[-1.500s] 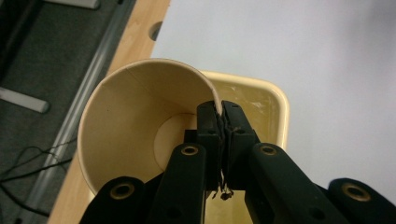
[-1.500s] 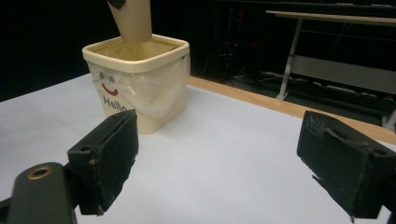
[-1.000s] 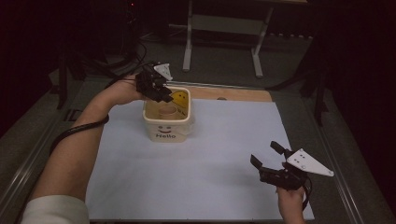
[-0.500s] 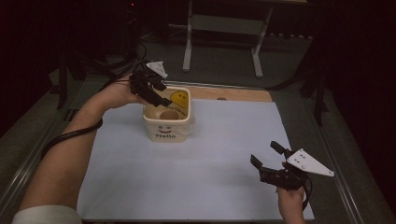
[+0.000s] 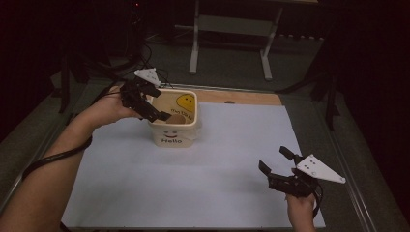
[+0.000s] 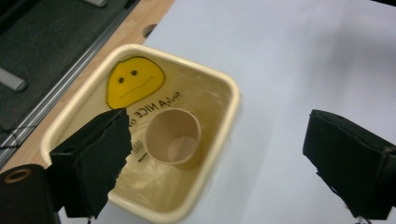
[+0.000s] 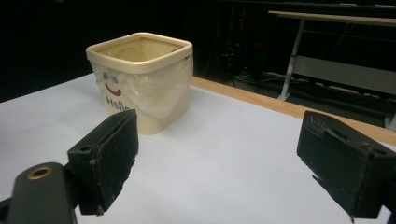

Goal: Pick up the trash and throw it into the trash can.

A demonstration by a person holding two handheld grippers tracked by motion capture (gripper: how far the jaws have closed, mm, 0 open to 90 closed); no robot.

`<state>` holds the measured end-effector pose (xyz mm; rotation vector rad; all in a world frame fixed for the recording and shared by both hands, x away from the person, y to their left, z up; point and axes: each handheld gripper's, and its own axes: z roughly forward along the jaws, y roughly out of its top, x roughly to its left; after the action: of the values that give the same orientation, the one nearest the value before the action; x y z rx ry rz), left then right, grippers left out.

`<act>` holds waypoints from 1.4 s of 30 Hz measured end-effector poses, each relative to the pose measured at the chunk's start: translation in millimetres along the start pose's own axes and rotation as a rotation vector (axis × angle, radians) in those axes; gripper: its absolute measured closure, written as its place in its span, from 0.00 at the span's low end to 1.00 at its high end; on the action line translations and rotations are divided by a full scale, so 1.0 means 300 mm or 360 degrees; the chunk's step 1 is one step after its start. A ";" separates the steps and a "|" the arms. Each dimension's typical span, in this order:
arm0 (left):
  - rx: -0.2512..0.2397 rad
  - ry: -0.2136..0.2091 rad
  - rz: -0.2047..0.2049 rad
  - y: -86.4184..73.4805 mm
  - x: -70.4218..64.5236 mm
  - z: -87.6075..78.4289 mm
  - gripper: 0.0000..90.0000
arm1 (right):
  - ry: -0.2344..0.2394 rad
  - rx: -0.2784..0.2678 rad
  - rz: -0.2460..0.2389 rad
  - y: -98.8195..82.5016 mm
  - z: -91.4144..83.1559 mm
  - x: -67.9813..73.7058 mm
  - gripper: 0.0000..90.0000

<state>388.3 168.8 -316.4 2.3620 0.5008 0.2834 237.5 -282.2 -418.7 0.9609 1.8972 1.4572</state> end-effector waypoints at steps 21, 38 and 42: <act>-0.0097 -0.0070 0.0071 -0.156 -0.224 -0.019 0.01 | 0.0006 0.0013 -0.0013 0.001 0.008 0.012 0.14; -0.0221 -0.0148 0.0058 -0.253 -0.377 -0.011 0.01 | 0.0003 0.0023 -0.0008 -0.005 0.010 0.010 0.14; -0.0250 -0.0166 0.0035 -0.293 -0.411 -0.002 0.01 | 0.0006 0.0024 -0.0008 -0.006 0.010 0.008 0.14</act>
<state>252.6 176.5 -383.4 2.2176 0.3888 0.2007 238.2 -278.8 -421.4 0.9605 1.9145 1.4449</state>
